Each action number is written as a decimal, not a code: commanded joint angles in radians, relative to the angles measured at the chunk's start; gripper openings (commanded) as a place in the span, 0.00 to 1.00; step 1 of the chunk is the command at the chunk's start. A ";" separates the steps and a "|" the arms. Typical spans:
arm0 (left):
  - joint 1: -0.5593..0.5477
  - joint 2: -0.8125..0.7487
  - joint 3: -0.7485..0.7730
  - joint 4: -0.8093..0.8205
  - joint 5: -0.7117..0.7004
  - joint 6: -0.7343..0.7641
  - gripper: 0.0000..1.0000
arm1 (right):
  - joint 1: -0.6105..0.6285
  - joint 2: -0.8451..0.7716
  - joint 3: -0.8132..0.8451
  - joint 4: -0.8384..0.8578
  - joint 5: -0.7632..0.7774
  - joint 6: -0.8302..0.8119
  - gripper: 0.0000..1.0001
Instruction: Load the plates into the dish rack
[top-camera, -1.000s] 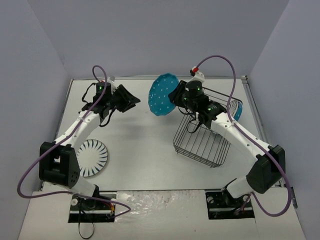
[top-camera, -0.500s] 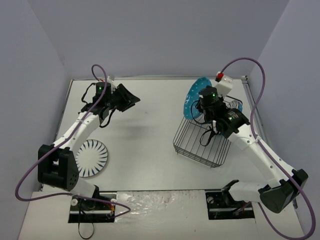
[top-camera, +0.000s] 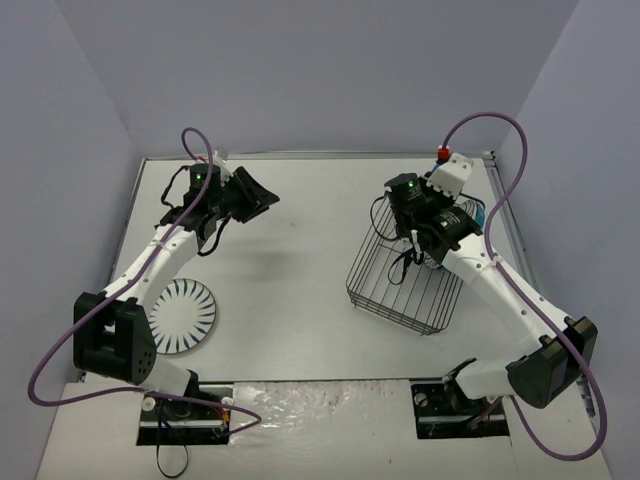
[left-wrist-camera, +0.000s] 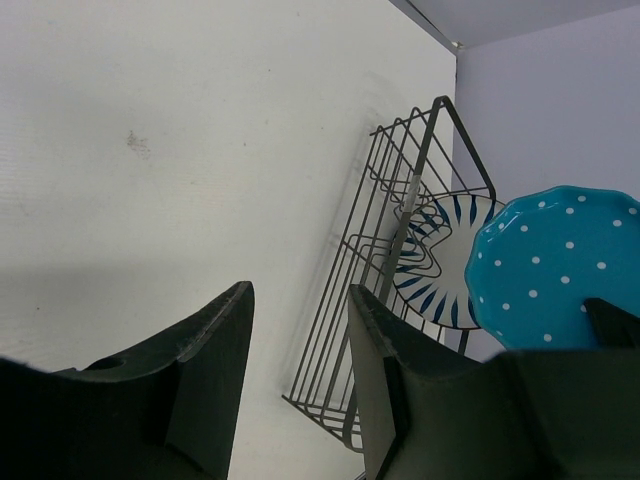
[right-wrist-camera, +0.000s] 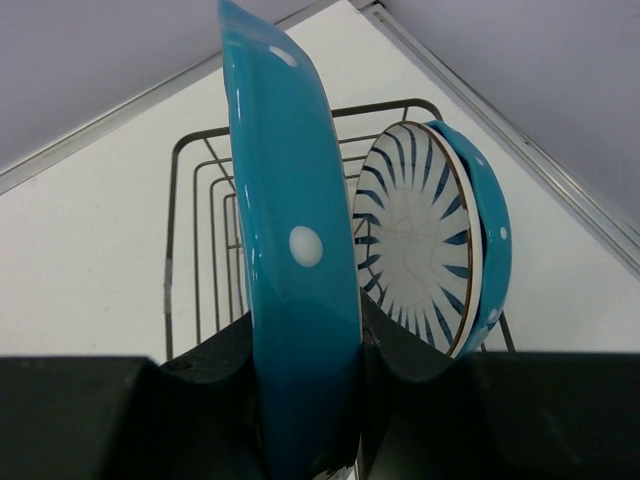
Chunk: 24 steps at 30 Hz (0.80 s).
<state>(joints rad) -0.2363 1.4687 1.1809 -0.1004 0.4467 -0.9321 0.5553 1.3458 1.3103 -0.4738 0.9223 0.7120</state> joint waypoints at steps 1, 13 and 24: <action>-0.001 -0.057 0.006 0.057 -0.010 0.026 0.38 | -0.018 0.021 0.086 0.071 0.210 0.052 0.00; 0.002 -0.053 -0.016 0.084 0.016 0.015 0.38 | -0.087 0.001 0.029 0.051 0.193 0.051 0.00; 0.005 -0.057 -0.021 0.082 0.017 0.017 0.38 | -0.127 -0.037 -0.067 0.058 0.141 0.041 0.00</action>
<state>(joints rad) -0.2356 1.4658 1.1407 -0.0841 0.4483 -0.9257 0.4360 1.3899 1.2476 -0.5043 0.9760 0.7326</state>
